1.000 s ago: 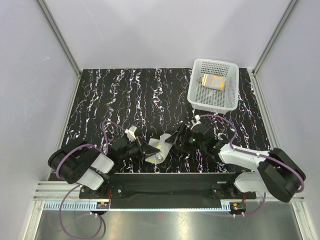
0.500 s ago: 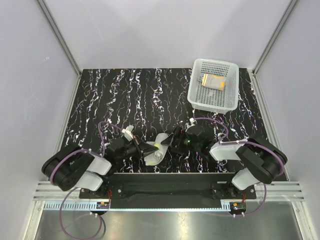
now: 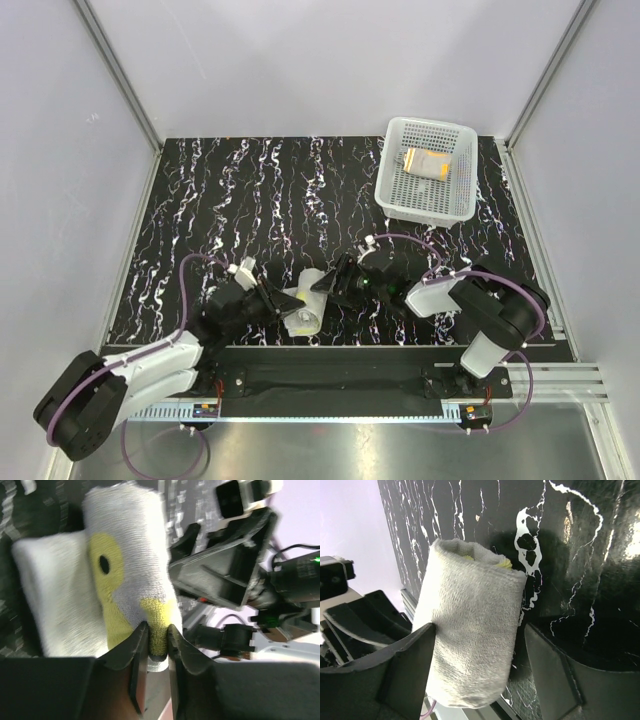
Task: Roll the towels
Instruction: Roll the towel
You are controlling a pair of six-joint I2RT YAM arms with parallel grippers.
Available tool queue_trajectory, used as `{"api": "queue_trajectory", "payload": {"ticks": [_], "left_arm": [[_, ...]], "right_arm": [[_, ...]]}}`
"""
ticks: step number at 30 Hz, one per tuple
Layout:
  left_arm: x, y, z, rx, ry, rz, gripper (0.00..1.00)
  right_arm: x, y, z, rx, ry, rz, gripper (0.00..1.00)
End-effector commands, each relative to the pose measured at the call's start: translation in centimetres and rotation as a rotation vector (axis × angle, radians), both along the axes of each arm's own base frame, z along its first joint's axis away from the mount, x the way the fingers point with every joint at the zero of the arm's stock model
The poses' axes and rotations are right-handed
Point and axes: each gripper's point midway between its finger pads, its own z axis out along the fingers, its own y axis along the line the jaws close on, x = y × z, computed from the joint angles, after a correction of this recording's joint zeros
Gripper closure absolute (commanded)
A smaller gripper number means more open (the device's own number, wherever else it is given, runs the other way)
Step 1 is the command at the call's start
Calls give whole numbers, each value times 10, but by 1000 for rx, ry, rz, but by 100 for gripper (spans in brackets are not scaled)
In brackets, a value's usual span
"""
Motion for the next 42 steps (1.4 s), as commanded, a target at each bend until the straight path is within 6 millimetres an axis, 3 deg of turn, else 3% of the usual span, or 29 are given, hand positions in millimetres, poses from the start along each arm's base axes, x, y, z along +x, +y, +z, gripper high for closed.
{"api": "queue_trajectory", "payload": {"ticks": [1, 5, 10, 15, 18, 19, 22, 24, 31, 34, 42], "left_arm": [[-33, 28, -66, 180, 130, 0, 75], [-45, 19, -72, 186, 154, -47, 76], [-65, -10, -69, 158, 168, -131, 76], [-73, -25, -68, 143, 176, -164, 76], [-68, -30, -63, 148, 144, -165, 60], [-67, -29, -63, 172, 145, -162, 48], [-61, -18, -69, 278, 135, -132, 29], [-54, -14, -56, 297, 85, -113, 18], [-46, 23, -38, 414, 33, -7, 15], [-45, 36, -39, 432, 25, 29, 15], [-45, 37, -37, 410, -8, 29, 16]], "right_arm": [[4, 17, 19, 64, -54, 33, 22], [5, 19, 19, 65, -63, 39, 21], [5, 21, 23, 60, -89, 64, 21], [6, 25, 35, 43, -126, 103, 24], [6, 25, 40, 20, -141, 116, 25], [3, 23, 37, 6, -139, 126, 26], [2, 20, 40, -8, -153, 123, 26], [3, 16, 41, -29, -155, 110, 26], [2, 14, 45, -67, -159, 97, 27], [-1, 19, 58, -52, -177, 97, 26], [-14, 34, 68, -42, -188, 127, 26]]}}
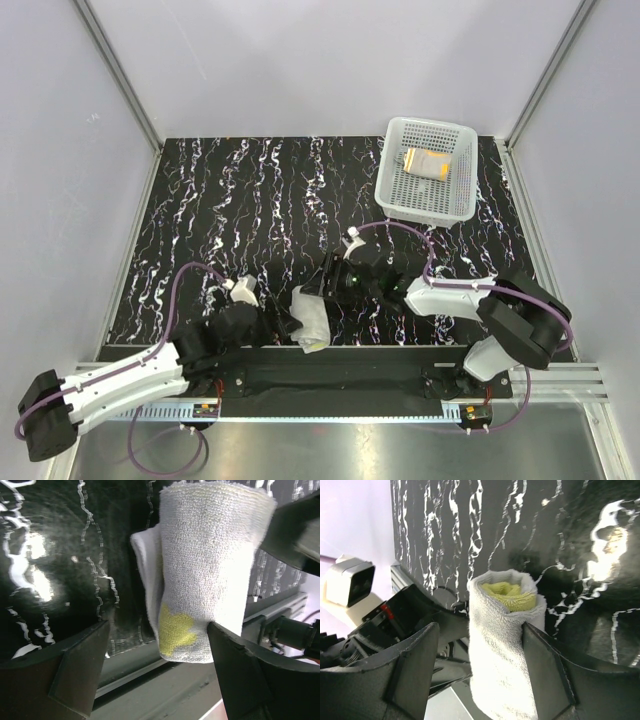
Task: Roll the towels
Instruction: Roll the towel
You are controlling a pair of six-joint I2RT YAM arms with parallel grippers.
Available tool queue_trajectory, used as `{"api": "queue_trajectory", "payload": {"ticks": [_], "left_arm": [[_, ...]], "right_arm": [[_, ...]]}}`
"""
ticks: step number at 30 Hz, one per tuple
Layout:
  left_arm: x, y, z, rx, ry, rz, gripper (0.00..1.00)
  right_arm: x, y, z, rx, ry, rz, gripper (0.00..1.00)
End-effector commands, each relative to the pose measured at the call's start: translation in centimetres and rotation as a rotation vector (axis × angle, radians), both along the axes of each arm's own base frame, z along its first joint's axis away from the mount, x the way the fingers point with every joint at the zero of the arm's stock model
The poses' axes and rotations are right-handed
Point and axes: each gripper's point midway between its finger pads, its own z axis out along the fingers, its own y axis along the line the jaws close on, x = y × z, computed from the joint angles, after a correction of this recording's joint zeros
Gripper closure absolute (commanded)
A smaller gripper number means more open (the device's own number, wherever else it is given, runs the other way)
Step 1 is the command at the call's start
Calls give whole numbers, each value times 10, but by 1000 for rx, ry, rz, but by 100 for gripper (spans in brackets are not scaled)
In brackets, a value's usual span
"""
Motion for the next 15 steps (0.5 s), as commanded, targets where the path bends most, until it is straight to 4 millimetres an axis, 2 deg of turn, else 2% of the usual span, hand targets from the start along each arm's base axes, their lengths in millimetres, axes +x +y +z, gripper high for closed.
{"api": "queue_trajectory", "payload": {"ticks": [1, 4, 6, 7, 8, 10, 12, 15], "left_arm": [[6, 5, -2, 40, -31, 15, 16], [6, 3, -9, 51, -20, 6, 19], [5, 2, -12, 51, -10, -2, 26], [4, 2, -17, 57, -1, -2, 29], [3, 2, -19, 61, 5, -4, 36], [2, 3, -21, 65, 9, -5, 41], [1, 3, -22, 65, 12, -7, 43], [1, 5, -23, 70, 12, -2, 46]], "right_arm": [[1, 13, 27, 41, -57, 6, 26], [1, 13, 24, 28, -58, 7, 24], [6, 7, 25, -13, -74, -22, 19], [3, -3, 15, -81, -70, -24, 17], [5, -10, 21, -98, -90, -39, 11], [8, -31, 14, -198, -111, -91, 5], [9, -49, 16, -245, -133, -126, 2], [-2, -56, 10, -248, -126, -99, 1]]}}
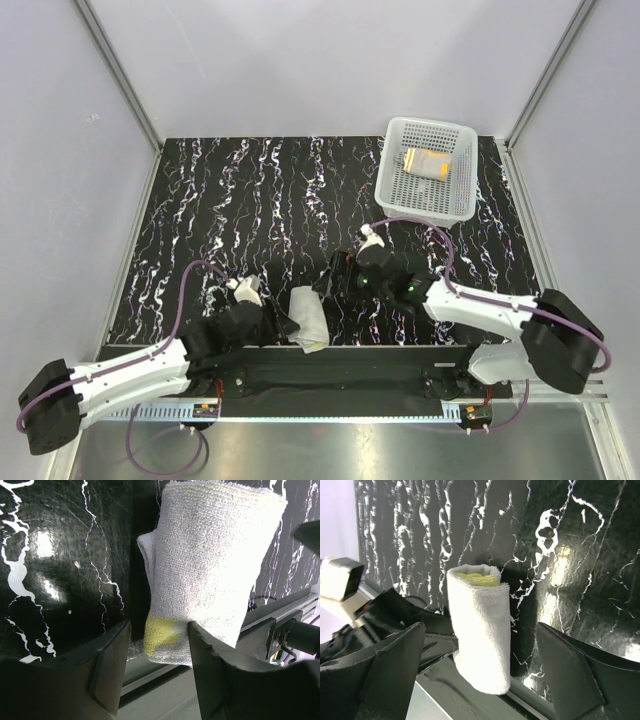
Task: Roll the towels
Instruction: Roll the towel, then place the rolled towel into the container
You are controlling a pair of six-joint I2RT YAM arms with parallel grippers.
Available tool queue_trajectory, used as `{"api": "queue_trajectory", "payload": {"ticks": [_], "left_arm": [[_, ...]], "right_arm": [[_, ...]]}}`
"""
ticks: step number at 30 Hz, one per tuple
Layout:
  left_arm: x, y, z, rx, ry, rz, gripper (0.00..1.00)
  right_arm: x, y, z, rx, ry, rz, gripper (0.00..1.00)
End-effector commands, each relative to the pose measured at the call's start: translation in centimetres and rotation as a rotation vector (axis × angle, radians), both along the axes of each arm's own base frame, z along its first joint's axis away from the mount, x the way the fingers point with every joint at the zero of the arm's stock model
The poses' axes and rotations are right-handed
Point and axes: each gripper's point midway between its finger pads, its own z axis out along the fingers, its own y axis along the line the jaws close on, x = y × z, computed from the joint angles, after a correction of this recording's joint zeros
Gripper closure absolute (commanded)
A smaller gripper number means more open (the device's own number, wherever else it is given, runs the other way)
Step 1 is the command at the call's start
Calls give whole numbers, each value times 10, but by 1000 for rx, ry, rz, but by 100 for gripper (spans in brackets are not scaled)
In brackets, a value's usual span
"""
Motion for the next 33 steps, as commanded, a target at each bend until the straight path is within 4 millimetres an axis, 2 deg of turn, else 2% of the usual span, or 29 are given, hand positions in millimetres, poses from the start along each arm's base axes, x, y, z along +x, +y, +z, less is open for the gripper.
{"api": "queue_trajectory", "payload": {"ticks": [1, 2, 3, 5, 6, 10, 11, 13, 17, 20, 22, 24, 25, 27, 28, 30, 31, 33], "left_arm": [[-2, 8, -11, 36, 5, 3, 46], [-2, 8, -10, 34, 2, 5, 46], [-2, 8, -11, 35, 6, 9, 46], [-2, 8, -12, 38, 9, 8, 46], [-2, 8, -13, 40, 11, 7, 46], [-3, 9, -15, 49, 21, 7, 47], [-4, 10, -16, 50, 22, 7, 47], [-4, 10, -16, 50, 22, 7, 47], [-4, 12, -17, 47, 23, 13, 47], [-5, 13, -19, 46, 26, 17, 47], [-5, 12, -18, 42, 20, 14, 47], [-4, 10, -16, 36, 12, 2, 45], [-3, 7, -12, 22, -1, -4, 42], [-2, 6, -8, 27, -13, -19, 36], [-1, 5, -3, 30, -22, -21, 27], [4, 2, 11, 30, -57, -33, 22], [3, 7, 13, 52, -56, -34, 19], [6, 9, 23, 72, -90, -41, 12]], "right_arm": [[-1, -9, 3, -24, -54, 3, 2], [-5, -6, 1, -3, -44, 20, 2], [-15, -3, -12, 6, 0, 63, 3], [-20, 11, -14, 67, 8, 100, 5], [-24, 14, -26, 52, 34, 117, 6], [-37, 43, -39, 25, 20, 207, 6], [-44, 48, -50, -6, 34, 230, 6], [-43, 58, -49, -3, 23, 236, 7], [-46, 64, -58, 14, 42, 241, 9], [-48, 68, -61, 22, 52, 256, 18], [-52, 74, -60, 42, 52, 278, 35], [-57, 78, -65, 55, 72, 304, 56], [-56, 82, -63, 84, 74, 306, 72], [-59, 87, -69, 89, 96, 316, 84], [-57, 88, -71, 82, 102, 309, 86], [-47, 89, -63, 73, 68, 285, 87], [-45, 82, -65, 28, 77, 273, 87], [-21, 76, -42, 31, 32, 230, 89]]}}
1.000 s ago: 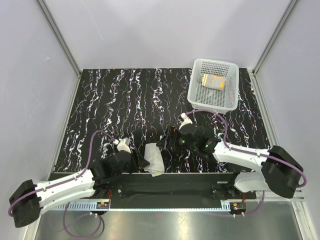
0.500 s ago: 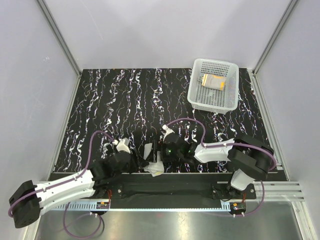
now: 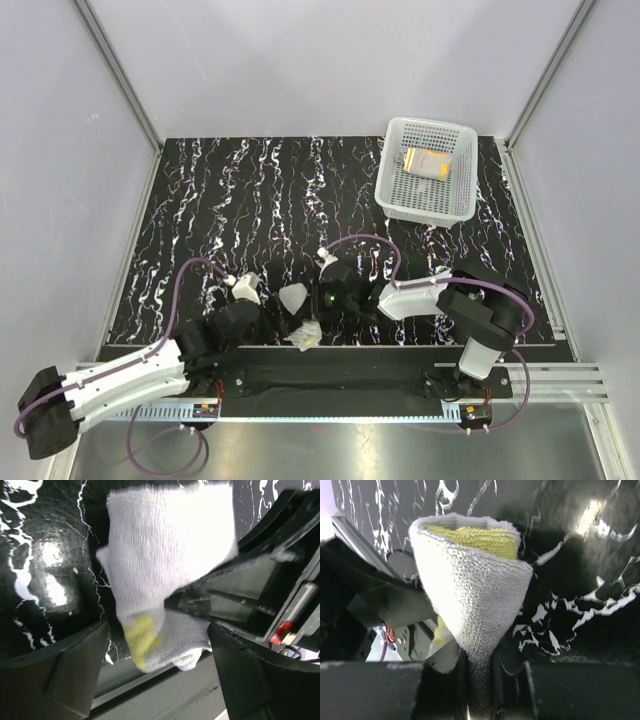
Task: Roll the towels
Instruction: Place the rolled towel into the container
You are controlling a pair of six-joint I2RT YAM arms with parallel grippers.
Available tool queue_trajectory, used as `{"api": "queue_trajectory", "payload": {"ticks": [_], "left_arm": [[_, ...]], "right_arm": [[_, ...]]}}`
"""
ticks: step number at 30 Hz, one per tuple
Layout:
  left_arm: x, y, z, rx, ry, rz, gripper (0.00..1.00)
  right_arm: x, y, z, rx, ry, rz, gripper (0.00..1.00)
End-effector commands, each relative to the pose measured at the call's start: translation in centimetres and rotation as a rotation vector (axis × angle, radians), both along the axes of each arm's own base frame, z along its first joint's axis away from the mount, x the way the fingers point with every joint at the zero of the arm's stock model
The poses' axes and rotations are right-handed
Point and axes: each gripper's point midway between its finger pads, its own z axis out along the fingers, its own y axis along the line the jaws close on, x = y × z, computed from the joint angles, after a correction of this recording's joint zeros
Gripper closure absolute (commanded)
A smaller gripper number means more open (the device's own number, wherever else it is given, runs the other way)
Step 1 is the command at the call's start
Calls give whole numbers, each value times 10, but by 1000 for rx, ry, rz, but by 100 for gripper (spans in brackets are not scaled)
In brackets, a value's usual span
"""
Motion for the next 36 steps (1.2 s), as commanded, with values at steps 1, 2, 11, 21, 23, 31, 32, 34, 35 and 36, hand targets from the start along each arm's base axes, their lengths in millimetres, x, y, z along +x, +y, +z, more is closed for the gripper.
{"api": "queue_trajectory", "payload": {"ticks": [1, 2, 11, 21, 23, 31, 32, 34, 35, 36], "left_arm": [[4, 9, 22, 66, -59, -23, 11], [6, 11, 28, 79, -76, -18, 5], [16, 30, 79, 172, -195, -28, 1], [5, 24, 79, 116, -173, -68, 1], [3, 22, 81, 105, -167, -82, 1], [-5, 21, 83, 72, -157, -110, 1], [-6, 20, 82, 71, -154, -116, 1], [-7, 20, 80, 65, -148, -116, 1], [-7, 20, 81, 62, -149, -117, 1], [-7, 19, 81, 61, -150, -117, 1]], "right_arm": [[31, -7, 31, -31, -76, -41, 90], [56, -18, 54, -7, -107, -102, 93], [185, -140, 173, -50, -262, -495, 99], [305, -289, 240, 87, -327, -1283, 100], [319, -306, 224, 107, -310, -1378, 100], [376, -356, 154, 211, -245, -1677, 100], [382, -361, 137, 165, -233, -1712, 100], [383, -364, 111, 119, -175, -1751, 100], [384, -365, 97, 90, -150, -1768, 100], [382, -367, 88, 83, -118, -1795, 100]]}}
